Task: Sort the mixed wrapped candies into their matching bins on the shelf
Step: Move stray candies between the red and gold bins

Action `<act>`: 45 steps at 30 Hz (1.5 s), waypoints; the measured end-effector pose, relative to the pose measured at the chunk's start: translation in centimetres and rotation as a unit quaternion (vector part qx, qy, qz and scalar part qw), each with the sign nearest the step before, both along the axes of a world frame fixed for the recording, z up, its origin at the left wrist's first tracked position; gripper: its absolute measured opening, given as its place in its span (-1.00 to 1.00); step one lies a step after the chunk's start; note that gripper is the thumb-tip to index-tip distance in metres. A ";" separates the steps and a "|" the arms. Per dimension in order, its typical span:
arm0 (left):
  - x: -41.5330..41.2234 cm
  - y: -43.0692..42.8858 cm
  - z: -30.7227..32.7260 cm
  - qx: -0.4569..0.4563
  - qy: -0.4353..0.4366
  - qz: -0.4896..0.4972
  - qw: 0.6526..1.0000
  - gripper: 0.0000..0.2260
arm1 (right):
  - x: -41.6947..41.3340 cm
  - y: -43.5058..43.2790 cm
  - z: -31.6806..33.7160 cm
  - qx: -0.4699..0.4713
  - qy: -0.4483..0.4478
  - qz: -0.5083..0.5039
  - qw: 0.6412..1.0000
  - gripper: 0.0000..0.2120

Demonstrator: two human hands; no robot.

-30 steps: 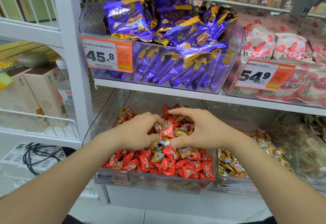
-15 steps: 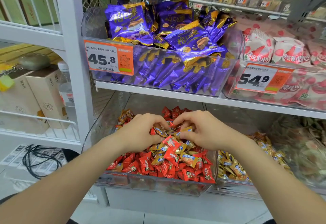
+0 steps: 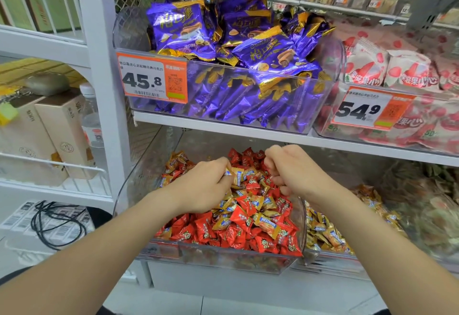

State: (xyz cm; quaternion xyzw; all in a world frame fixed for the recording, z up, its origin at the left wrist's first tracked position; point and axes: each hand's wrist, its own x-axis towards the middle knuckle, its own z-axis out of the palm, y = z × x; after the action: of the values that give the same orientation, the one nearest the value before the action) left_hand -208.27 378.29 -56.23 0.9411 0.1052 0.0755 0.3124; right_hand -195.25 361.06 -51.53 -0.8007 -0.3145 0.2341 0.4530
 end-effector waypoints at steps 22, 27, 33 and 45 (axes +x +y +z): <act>0.8 -0.6 0.7 -0.022 -0.042 0.067 0.997 -0.72 | 1.5 -1.8 -1.8 -0.249 -0.344 0.266 0.865 -0.58; 0.9 -0.8 0.9 -0.150 -0.041 0.083 0.984 -0.86 | 1.2 -1.2 -2.2 -0.256 -0.354 0.262 0.861 -0.58; 0.3 -0.4 1.1 -0.268 -0.029 0.094 0.958 -0.89 | 1.7 -1.3 -1.7 -0.177 -0.349 0.218 0.894 -0.80; -0.9 0.7 1.7 -0.250 0.029 0.128 0.959 -0.82 | -0.3 -0.2 -0.3 -0.097 -0.209 0.072 0.970 -0.59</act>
State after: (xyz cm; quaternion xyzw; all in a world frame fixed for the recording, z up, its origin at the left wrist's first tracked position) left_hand -209.18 378.99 -54.54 0.8137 0.2489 0.0590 0.5219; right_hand -195.58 360.85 -51.82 -0.8472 -0.4348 0.1232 0.2793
